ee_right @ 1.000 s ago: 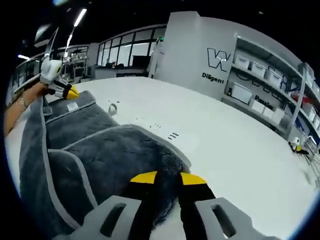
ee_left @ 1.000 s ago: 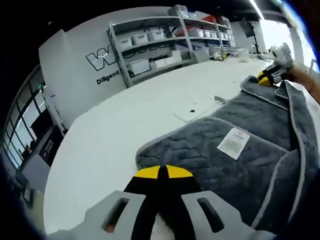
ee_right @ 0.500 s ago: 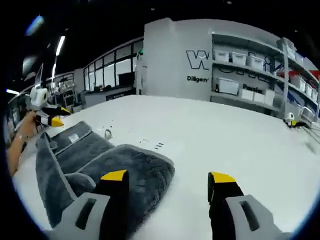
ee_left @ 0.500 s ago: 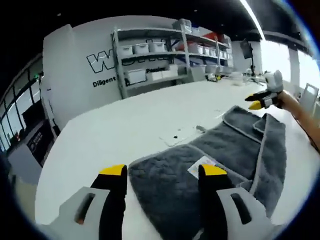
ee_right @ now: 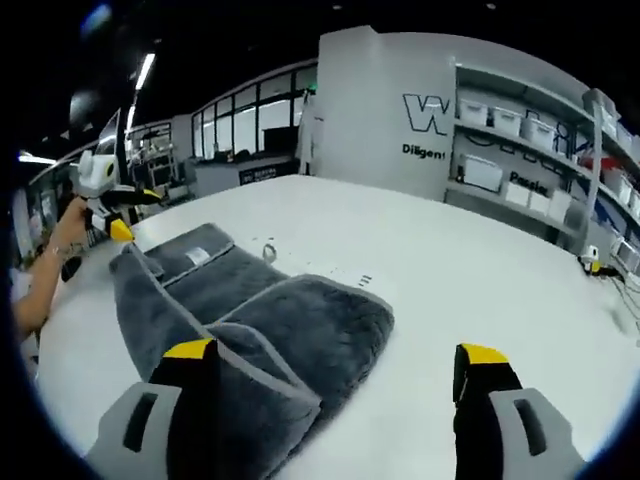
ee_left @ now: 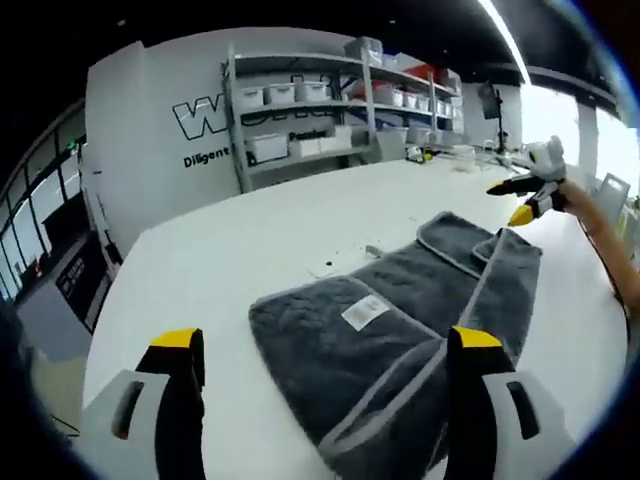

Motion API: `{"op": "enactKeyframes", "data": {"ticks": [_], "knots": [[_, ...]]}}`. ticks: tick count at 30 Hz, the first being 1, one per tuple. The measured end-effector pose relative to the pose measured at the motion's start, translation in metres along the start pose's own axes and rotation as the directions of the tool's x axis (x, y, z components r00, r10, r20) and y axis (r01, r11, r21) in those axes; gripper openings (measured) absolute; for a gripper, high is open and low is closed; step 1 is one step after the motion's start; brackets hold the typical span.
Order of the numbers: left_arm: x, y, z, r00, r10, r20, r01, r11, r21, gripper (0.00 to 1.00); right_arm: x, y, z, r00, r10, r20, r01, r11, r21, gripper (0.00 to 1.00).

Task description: Open the folded towel by lifting each exposed corner and separating the folded layers until the towel lies flat within the target outline without major curled edges

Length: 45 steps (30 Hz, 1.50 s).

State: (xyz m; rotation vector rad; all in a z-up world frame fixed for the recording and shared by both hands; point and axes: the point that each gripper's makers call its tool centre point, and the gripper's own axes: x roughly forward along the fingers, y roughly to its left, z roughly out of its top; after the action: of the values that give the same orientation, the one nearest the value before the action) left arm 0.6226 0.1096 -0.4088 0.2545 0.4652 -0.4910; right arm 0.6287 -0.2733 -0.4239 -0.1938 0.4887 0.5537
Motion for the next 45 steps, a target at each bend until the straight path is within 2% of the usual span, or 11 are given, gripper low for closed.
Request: {"op": "enactKeyframes", "data": {"ticks": [7,9,12,15,24,26,30,32,36,43,45], "knots": [[-0.042,-0.006,-0.008,0.999,0.006,0.040,-0.007,1.000,0.012,0.99,-0.035,0.030,-0.008,0.999,0.022,-0.026,-0.024,0.996,-0.081,0.99],[-0.054,-0.015,-0.013,0.999,-0.010,0.044,0.009,1.000,0.028,0.99,-0.038,0.031,-0.008,0.999,0.024,-0.028,-0.026,0.996,-0.086,0.99],[-0.071,-0.031,-0.023,0.998,-0.037,0.049,0.036,0.999,0.024,0.99,-0.063,0.050,-0.014,0.999,0.038,-0.022,-0.040,0.992,-0.117,0.99],[-0.081,-0.044,-0.024,0.994,-0.069,0.087,0.067,0.997,0.030,0.99,-0.075,0.057,-0.017,0.999,0.038,-0.006,-0.039,0.993,-0.113,0.99],[-0.091,-0.050,-0.039,0.992,-0.077,0.104,0.074,0.997,0.032,0.95,-0.092,0.085,-0.032,0.993,0.113,0.042,-0.107,0.987,-0.122,0.99],[-0.092,-0.057,-0.042,0.989,-0.105,0.102,0.102,0.994,0.036,0.95,-0.093,0.084,-0.030,0.990,0.128,0.066,-0.122,0.988,-0.096,0.99],[-0.089,-0.062,-0.048,0.992,-0.103,0.076,0.097,0.992,0.081,0.95,-0.093,0.081,-0.029,0.987,0.132,0.095,-0.125,0.989,-0.082,0.99],[-0.089,-0.063,-0.048,0.992,-0.104,0.072,0.098,0.992,0.082,0.94,-0.091,0.084,-0.031,0.981,0.164,0.099,-0.155,0.984,-0.094,0.99],[-0.087,-0.056,-0.049,0.996,-0.058,0.075,0.049,0.993,0.108,0.91,-0.085,0.087,-0.038,0.976,0.193,0.100,-0.184,0.978,-0.097,0.99],[-0.083,-0.049,-0.055,0.996,-0.059,0.070,0.054,0.996,0.073,0.91,-0.079,0.080,-0.041,0.976,0.190,0.107,-0.182,0.980,-0.083,0.99],[-0.081,-0.048,-0.052,0.993,-0.073,0.098,0.070,0.997,0.034,0.89,-0.077,0.077,-0.038,0.974,0.184,0.130,-0.176,0.982,-0.075,0.99]]}}
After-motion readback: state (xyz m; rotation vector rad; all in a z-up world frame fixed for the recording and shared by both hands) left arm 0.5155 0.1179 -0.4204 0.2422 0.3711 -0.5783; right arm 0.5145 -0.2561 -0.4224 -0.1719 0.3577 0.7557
